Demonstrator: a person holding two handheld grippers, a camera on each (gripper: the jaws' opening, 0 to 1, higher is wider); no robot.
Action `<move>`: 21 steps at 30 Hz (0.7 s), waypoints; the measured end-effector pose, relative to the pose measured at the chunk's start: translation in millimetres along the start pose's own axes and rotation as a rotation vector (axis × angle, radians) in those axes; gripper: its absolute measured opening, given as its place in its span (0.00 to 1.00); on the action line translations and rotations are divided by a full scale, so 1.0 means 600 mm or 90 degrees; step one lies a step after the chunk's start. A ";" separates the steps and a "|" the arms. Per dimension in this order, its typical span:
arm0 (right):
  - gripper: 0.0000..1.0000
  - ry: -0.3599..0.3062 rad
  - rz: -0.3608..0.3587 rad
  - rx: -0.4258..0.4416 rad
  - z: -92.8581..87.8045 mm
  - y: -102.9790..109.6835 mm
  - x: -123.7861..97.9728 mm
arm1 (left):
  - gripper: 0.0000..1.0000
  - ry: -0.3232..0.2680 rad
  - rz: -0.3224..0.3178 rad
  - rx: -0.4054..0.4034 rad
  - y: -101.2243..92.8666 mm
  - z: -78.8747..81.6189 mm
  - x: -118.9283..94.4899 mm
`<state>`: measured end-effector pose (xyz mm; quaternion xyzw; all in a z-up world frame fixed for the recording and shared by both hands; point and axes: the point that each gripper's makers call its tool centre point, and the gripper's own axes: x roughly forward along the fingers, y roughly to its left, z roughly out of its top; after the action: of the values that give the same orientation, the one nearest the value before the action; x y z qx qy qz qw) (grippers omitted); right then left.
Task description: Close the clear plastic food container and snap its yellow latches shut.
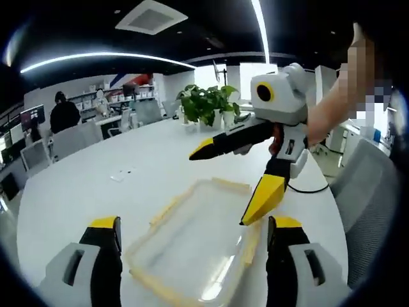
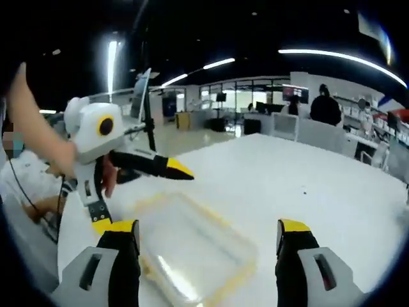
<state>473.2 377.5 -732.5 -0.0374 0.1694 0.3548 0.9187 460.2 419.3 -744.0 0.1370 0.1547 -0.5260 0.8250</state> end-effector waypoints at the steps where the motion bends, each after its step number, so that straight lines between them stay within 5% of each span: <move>1: 0.88 0.001 -0.002 0.004 -0.002 0.000 -0.001 | 0.94 -0.003 0.003 -0.008 0.000 0.002 -0.001; 21: 0.86 -0.013 -0.007 0.020 0.003 -0.010 -0.017 | 0.94 -0.024 0.083 -0.080 0.028 -0.014 -0.030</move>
<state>470.8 366.8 -727.8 -0.0205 0.1653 0.3477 0.9227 467.5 444.1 -743.2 0.0851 0.1625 -0.4629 0.8673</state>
